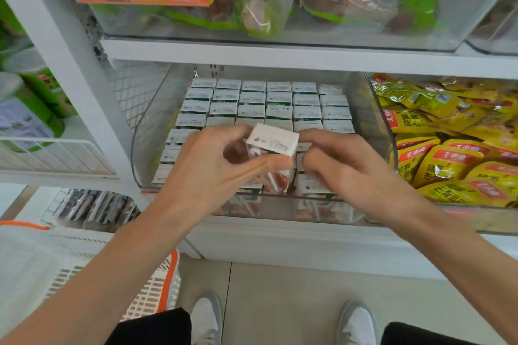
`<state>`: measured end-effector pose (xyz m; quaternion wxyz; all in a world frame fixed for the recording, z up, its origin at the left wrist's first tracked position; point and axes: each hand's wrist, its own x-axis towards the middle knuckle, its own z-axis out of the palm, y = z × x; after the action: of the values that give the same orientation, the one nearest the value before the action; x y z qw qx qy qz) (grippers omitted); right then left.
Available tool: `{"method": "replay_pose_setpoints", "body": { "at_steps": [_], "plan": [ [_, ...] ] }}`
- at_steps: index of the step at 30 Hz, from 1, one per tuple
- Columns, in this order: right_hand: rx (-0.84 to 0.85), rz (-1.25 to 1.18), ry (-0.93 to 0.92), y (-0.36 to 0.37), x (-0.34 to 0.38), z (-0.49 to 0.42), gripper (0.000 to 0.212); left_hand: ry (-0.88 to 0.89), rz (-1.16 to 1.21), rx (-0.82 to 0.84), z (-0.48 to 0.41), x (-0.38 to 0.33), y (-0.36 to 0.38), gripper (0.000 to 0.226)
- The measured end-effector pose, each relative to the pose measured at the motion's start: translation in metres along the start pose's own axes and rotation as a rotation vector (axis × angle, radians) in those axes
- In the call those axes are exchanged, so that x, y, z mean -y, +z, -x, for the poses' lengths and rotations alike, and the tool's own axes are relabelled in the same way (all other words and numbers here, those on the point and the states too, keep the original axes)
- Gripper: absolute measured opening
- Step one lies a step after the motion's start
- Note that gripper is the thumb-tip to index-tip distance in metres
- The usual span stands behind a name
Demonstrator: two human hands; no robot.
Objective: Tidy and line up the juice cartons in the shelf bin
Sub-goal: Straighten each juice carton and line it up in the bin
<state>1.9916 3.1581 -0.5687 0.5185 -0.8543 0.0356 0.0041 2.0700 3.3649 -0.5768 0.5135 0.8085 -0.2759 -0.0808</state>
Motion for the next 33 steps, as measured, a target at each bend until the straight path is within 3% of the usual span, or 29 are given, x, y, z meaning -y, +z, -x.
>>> {"method": "replay_pose_setpoints", "body": {
  "at_steps": [3,5,7,9,12,15,25,31,33],
  "plan": [
    [0.018,0.154,-0.202,-0.007,-0.002,0.005,0.055,-0.012,-0.061,-0.020,0.000,0.001,0.004,0.063],
    [0.018,0.132,-0.253,-0.005,-0.005,0.005,0.059,-0.024,-0.075,-0.029,0.000,-0.002,0.007,0.073],
    [-0.035,0.099,-0.260,-0.006,-0.009,0.002,0.050,-0.042,-0.093,-0.010,-0.001,-0.005,0.010,0.076],
    [-0.042,0.094,-0.253,-0.010,-0.014,0.001,0.044,-0.055,-0.097,0.047,-0.003,-0.006,0.010,0.066],
    [0.003,0.108,-0.255,-0.017,-0.019,0.002,0.048,-0.048,-0.113,0.155,-0.004,-0.006,0.006,0.051],
    [0.030,0.146,-0.266,-0.017,-0.021,0.002,0.048,-0.035,-0.204,0.216,-0.004,-0.003,0.003,0.053],
    [0.058,0.429,-0.293,-0.006,-0.023,-0.001,0.053,0.010,-0.392,0.243,-0.004,0.007,-0.004,0.074],
    [0.109,0.541,-0.289,-0.014,-0.020,0.002,0.030,0.098,-0.411,0.252,-0.004,0.011,0.001,0.050],
    [0.127,0.578,-0.292,-0.015,-0.021,0.002,0.032,0.115,-0.412,0.273,-0.004,0.013,0.002,0.057]
  ]
}}
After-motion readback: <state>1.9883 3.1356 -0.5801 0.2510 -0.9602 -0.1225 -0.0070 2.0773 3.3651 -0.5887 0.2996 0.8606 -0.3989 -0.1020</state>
